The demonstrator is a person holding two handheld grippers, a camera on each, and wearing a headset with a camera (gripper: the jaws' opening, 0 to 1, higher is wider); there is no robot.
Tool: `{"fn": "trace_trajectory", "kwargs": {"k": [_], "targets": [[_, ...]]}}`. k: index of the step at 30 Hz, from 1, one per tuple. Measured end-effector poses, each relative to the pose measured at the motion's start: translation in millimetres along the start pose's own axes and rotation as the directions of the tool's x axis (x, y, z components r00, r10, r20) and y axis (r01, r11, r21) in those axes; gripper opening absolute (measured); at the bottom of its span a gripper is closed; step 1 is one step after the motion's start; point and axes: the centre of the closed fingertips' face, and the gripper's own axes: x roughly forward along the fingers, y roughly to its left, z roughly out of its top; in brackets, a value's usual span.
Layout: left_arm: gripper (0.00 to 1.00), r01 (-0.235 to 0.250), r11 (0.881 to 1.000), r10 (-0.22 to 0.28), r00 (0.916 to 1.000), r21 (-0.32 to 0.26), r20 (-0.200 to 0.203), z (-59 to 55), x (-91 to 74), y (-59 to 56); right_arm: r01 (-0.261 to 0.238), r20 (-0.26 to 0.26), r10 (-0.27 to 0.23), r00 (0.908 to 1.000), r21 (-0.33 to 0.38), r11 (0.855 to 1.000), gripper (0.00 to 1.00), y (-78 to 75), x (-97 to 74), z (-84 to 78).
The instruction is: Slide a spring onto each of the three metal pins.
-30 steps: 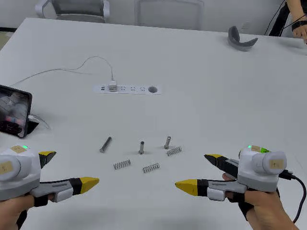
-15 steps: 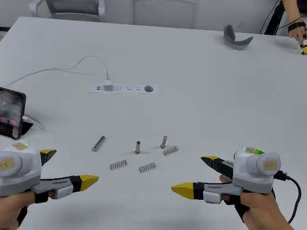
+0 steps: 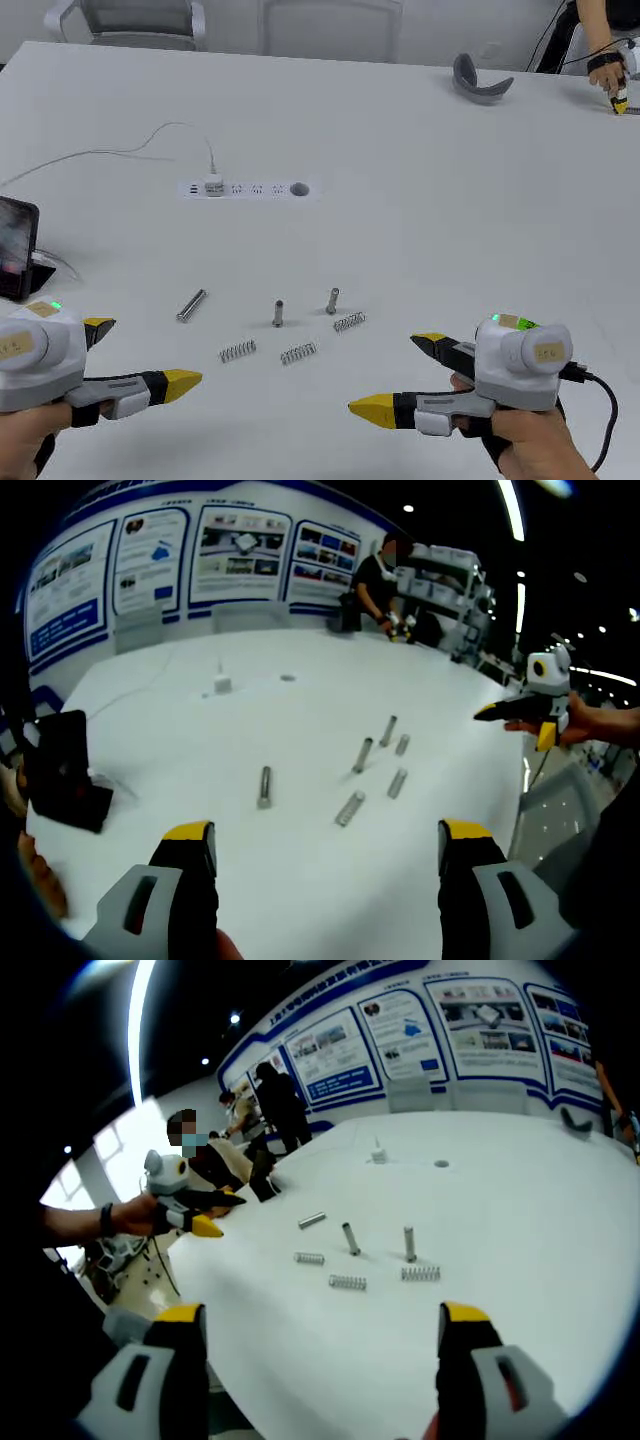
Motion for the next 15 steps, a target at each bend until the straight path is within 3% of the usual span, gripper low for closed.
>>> {"fn": "trace_trajectory", "kwargs": {"k": [15], "targets": [[0.92, 0.026, 0.999, -0.025, 0.9995, 0.027, -0.019, 10.0, 21.6, 2.8, -0.003, -0.002, 0.003, 1.0000, 0.013, 1.000, 0.98, 1.7, -1.8, -2.8]]}}
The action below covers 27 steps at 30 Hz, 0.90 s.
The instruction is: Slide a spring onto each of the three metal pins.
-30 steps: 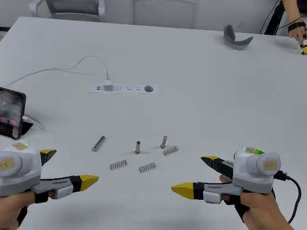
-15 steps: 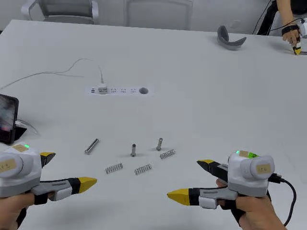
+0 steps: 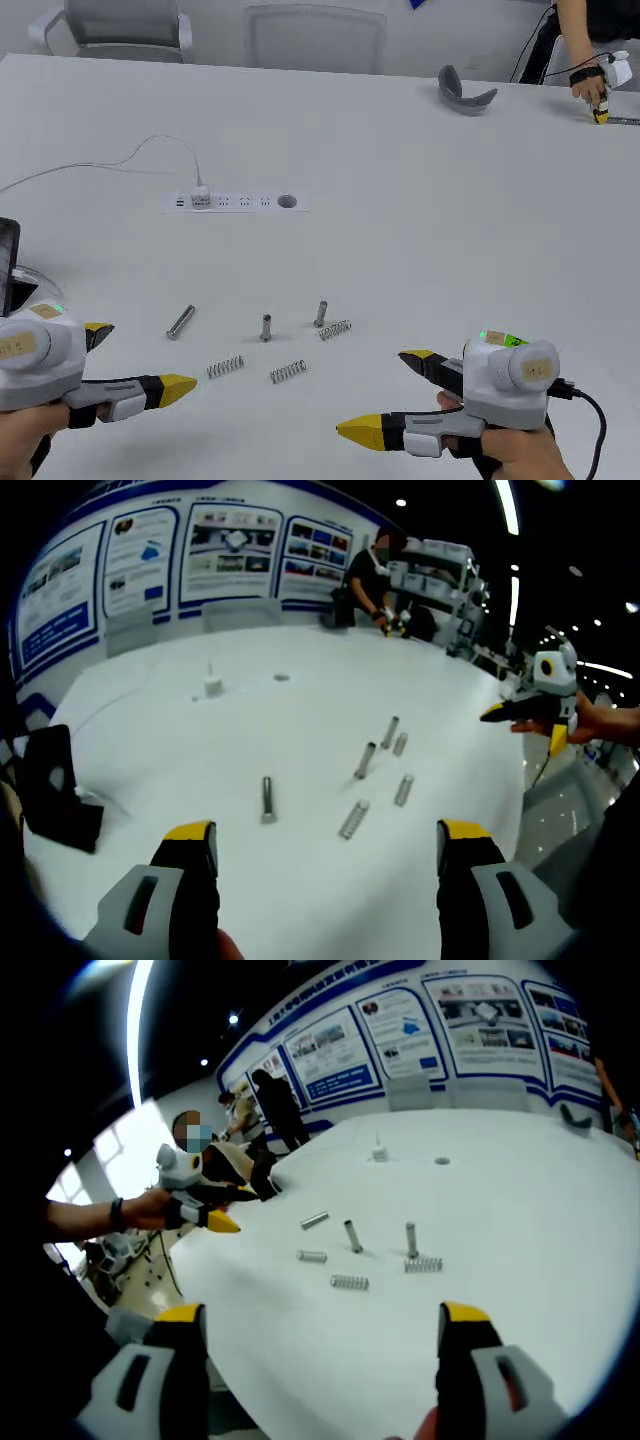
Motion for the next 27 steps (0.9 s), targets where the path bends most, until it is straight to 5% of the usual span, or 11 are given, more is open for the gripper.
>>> {"fn": "trace_trajectory", "kwargs": {"k": [27], "targets": [[0.89, 0.023, 1.000, -0.023, 0.9993, 0.018, -0.029, 14.5, 37.2, 13.1, 0.001, -0.004, -0.001, 1.0000, 0.000, 1.000, 0.98, -0.2, -4.8, -2.9]]}}
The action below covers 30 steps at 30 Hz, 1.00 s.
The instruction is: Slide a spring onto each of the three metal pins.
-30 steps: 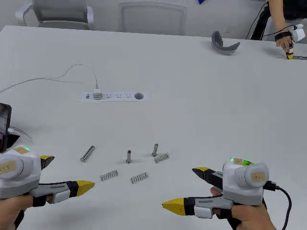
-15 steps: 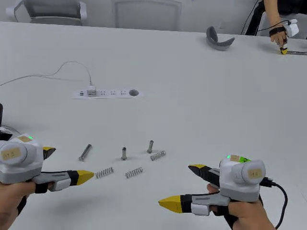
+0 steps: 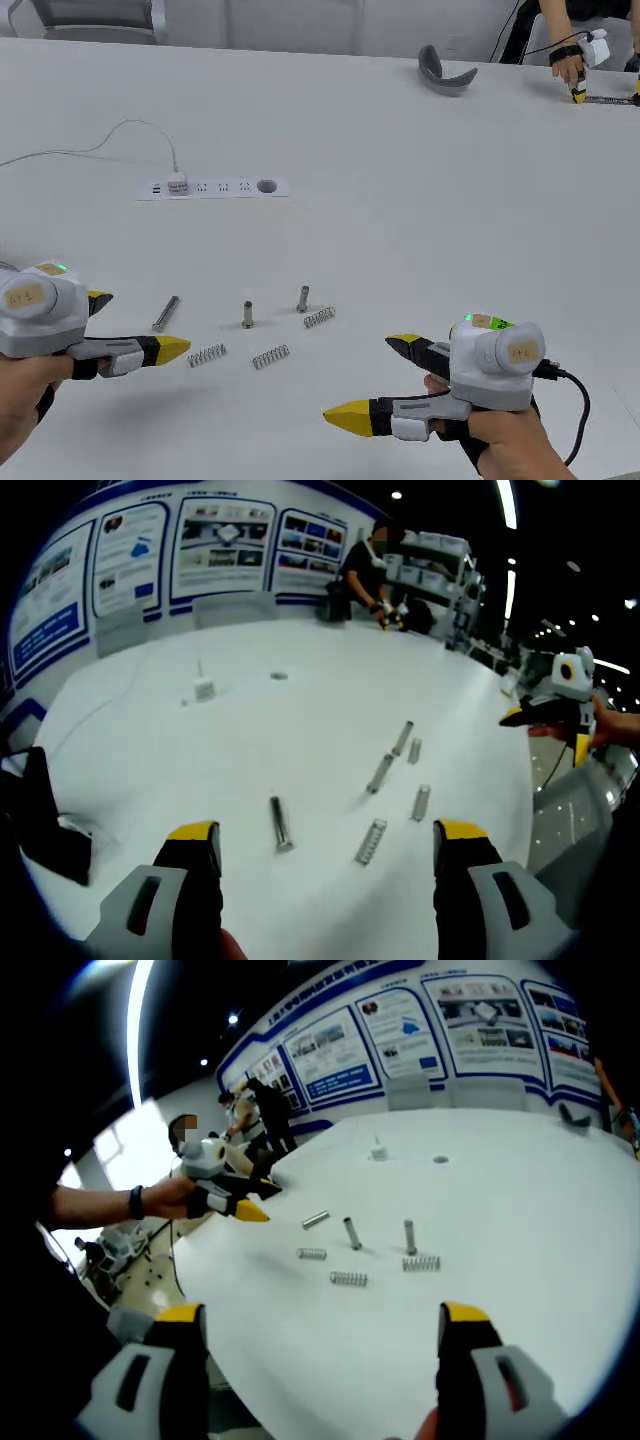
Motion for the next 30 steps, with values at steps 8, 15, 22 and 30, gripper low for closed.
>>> {"fn": "trace_trajectory", "kwargs": {"k": [8, 15, 22, 30], "targets": [[0.86, 0.011, 0.999, -0.010, 0.9998, -0.052, 0.017, 6.4, 16.9, 5.0, -0.003, -0.006, 0.003, 1.0000, 0.011, 1.000, 0.97, 0.3, 1.4, -4.7], [0.84, 0.005, 0.998, -0.006, 0.9998, -0.059, -0.016, -3.1, 33.9, 12.1, -0.001, -0.006, 0.001, 1.0000, 0.026, 1.000, 0.97, -0.9, 0.1, -11.0], [0.79, -0.009, 0.998, 0.005, 0.9987, -0.069, -0.051, -12.5, 48.6, 19.8, 0.008, -0.002, -0.008, 1.0000, 0.033, 0.999, 0.97, -3.9, -3.3, -12.4], [0.69, -0.034, 0.997, 0.028, 0.9958, -0.071, -0.088, -22.5, 61.6, 28.0, 0.010, -0.005, -0.010, 0.9999, 0.042, 0.999, 0.96, -5.9, -2.8, -14.3]]}}
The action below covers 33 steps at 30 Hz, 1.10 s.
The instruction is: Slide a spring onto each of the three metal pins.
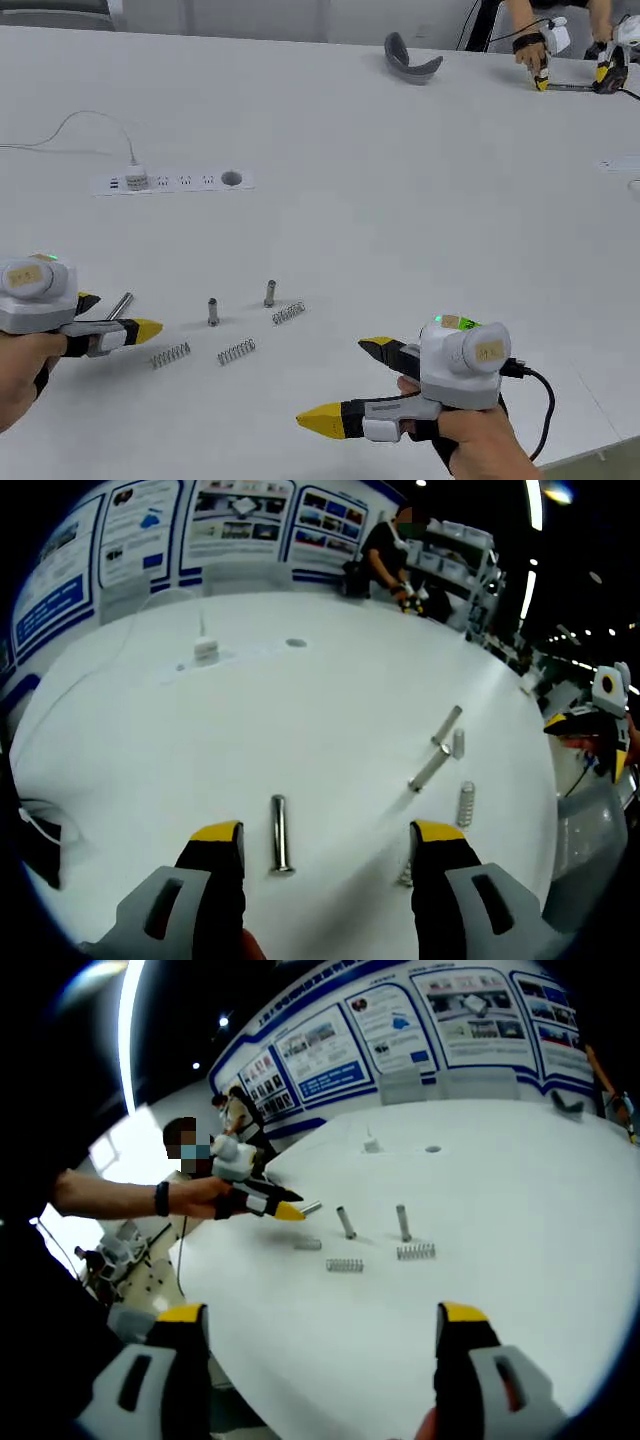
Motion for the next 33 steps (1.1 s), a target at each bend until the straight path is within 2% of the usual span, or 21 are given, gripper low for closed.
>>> {"fn": "trace_trajectory", "kwargs": {"k": [6, 9, 11, 12, 13, 16, 17, 20, 21, 26, 29, 33], "targets": [[0.58, -0.016, 1.000, 0.016, 0.9998, 0.000, -0.015, -0.7, 9.5, 7.6, -0.006, -0.002, 0.006, 1.0000, 0.004, 1.000, 0.95, 2.3, 2.7, -0.1], [0.53, -0.026, 1.000, 0.026, 0.9993, 0.003, -0.026, -2.0, 15.1, 12.5, -0.020, 0.018, 0.019, 0.9997, 0.015, 1.000, 0.95, 5.0, 3.8, 3.3], [0.50, -0.021, 1.000, 0.020, 0.9993, -0.020, -0.031, -3.7, 18.9, 14.6, -0.021, 0.019, 0.020, 0.9996, 0.013, 1.000, 0.95, 5.5, 4.5, 4.0], [0.49, -0.025, 1.000, 0.024, 0.9991, -0.015, -0.034, -4.4, 20.2, 15.7, -0.019, 0.014, 0.019, 0.9997, 0.010, 1.000, 0.95, 5.3, 5.2, 3.5], [0.47, -0.033, 0.999, 0.033, 0.9993, 0.004, -0.019, -0.7, 20.3, 17.3, -0.018, 0.011, 0.018, 0.9998, 0.009, 1.000, 0.95, 4.9, 5.5, 3.3], [0.42, -0.040, 0.999, 0.040, 0.9987, 0.007, -0.032, -0.7, 20.9, 18.4, -0.019, 0.008, 0.019, 0.9998, 0.010, 1.000, 0.95, 5.5, 6.1, 3.1], [0.41, -0.045, 0.999, 0.045, 0.9984, 0.013, -0.034, -0.4, 21.6, 19.3, -0.019, 0.008, 0.019, 0.9998, 0.010, 1.000, 0.95, 5.6, 6.3, 3.1], [0.33, -0.089, 0.989, 0.096, 0.9936, 0.120, -0.059, -0.9, 22.4, 25.0, -0.022, -0.001, 0.022, 0.9998, 0.005, 1.000, 0.95, 5.5, 6.9, 2.3], [0.30, -0.096, 0.986, 0.105, 0.9925, 0.137, -0.063, -1.1, 22.4, 25.5, -0.023, -0.004, 0.023, 0.9997, 0.004, 1.000, 0.95, 5.6, 6.9, 2.3], [0.19, -0.116, 0.980, 0.127, 0.9901, 0.164, -0.060, -0.4, 23.0, 27.9, -0.021, -0.015, 0.021, 0.9997, -0.004, 1.000, 0.95, 3.9, 6.9, 2.0], [0.12, -0.131, 0.975, 0.141, 0.9890, 0.181, -0.045, -2.3, 21.7, 26.5, -0.022, -0.015, 0.022, 0.9996, -0.006, 1.000, 0.95, 4.2, 6.8, 1.6], [0.09, -0.135, 0.971, 0.146, 0.9885, 0.196, -0.041, -5.8, 20.7, 22.3, -0.022, -0.022, 0.022, 0.9995, -0.010, 1.000, 0.95, 5.3, 6.2, -0.5]]}}
